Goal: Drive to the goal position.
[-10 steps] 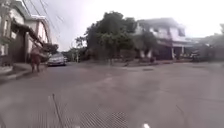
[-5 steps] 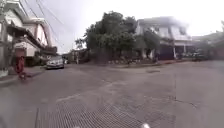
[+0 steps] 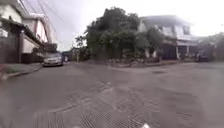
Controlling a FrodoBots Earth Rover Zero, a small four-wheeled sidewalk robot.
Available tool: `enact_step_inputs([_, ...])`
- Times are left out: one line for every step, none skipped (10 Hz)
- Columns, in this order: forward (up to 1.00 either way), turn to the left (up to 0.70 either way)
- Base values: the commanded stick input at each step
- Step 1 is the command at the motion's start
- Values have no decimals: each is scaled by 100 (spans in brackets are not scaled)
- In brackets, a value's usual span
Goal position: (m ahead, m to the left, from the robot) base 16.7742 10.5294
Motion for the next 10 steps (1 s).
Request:
enact_step_inputs([100,1])
enact_step_inputs([100,1])
enact_step_inputs([100,1])
enact_step_inputs([100,1])
enact_step_inputs([100,1])
enact_step_inputs([100,1])
enact_step_inputs([100,1])
enact_step_inputs([100,1])
enact_step_inputs([100,1])
enact_step_inputs([100,1])
